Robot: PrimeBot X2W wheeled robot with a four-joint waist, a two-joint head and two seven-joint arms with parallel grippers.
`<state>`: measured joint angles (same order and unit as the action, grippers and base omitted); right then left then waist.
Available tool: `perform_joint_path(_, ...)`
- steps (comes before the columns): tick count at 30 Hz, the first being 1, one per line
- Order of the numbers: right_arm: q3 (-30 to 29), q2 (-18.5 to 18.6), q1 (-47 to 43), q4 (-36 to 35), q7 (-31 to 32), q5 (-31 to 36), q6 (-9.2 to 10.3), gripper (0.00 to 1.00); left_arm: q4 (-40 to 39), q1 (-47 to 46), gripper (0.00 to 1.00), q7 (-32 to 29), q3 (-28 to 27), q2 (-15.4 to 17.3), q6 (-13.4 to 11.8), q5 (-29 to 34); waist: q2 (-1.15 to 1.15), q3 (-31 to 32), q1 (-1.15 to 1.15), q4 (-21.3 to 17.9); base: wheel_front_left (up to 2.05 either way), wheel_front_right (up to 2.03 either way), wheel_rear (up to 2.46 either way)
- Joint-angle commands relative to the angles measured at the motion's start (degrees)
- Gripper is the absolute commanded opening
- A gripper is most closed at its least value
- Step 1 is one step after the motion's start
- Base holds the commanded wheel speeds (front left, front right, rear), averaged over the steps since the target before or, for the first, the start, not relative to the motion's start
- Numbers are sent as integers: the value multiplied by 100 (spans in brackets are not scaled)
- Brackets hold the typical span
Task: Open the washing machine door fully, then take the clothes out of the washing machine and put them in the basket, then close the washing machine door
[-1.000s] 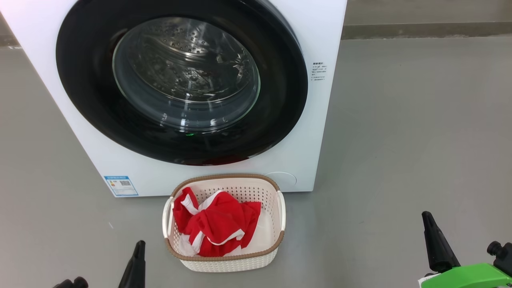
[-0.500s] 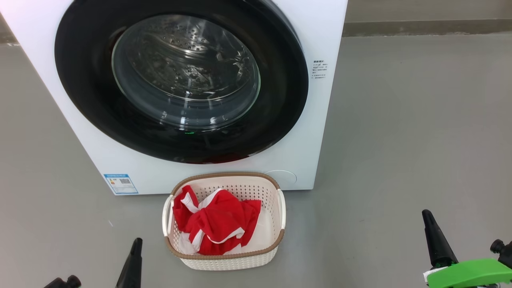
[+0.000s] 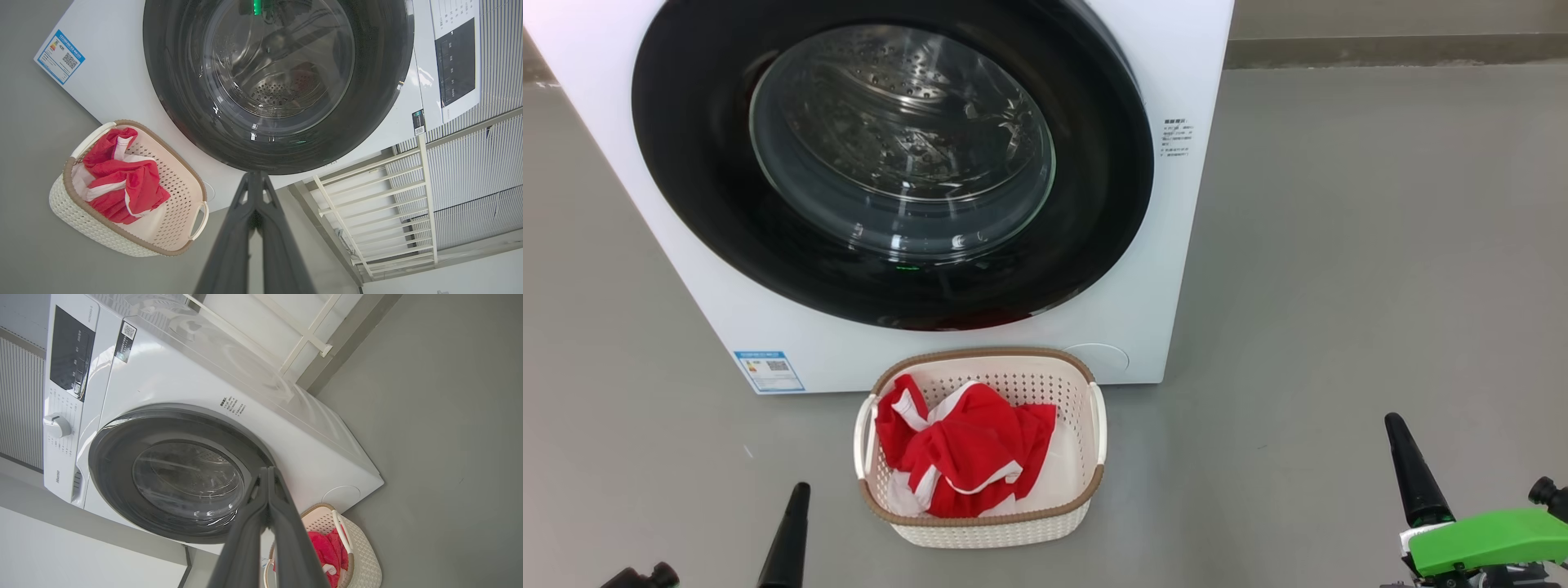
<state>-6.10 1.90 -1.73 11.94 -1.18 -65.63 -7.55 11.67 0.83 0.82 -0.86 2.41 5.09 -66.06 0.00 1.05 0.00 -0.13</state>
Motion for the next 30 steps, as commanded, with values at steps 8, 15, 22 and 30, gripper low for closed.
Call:
perform_joint_path(8,66,117,383,-59,162,-646,1,0,-44,-373,0,-152,-238,79,104,-613,0,-25,0,3,0,0,0)
perform_joint_path(15,58,125,474,1,285,-1111,2,0,19,-446,0,-273,-299,81,134,-1072,0,-47,0,5,0,0,0)
perform_joint_path(22,50,132,563,59,407,-1572,3,0,82,-518,0,-392,-360,83,165,-1528,0,-69,0,8,0,0,0)
perform_joint_path(30,40,141,666,127,547,-2099,5,0,154,-601,0,-529,-431,85,199,-2048,0,-94,0,10,0,0,0)
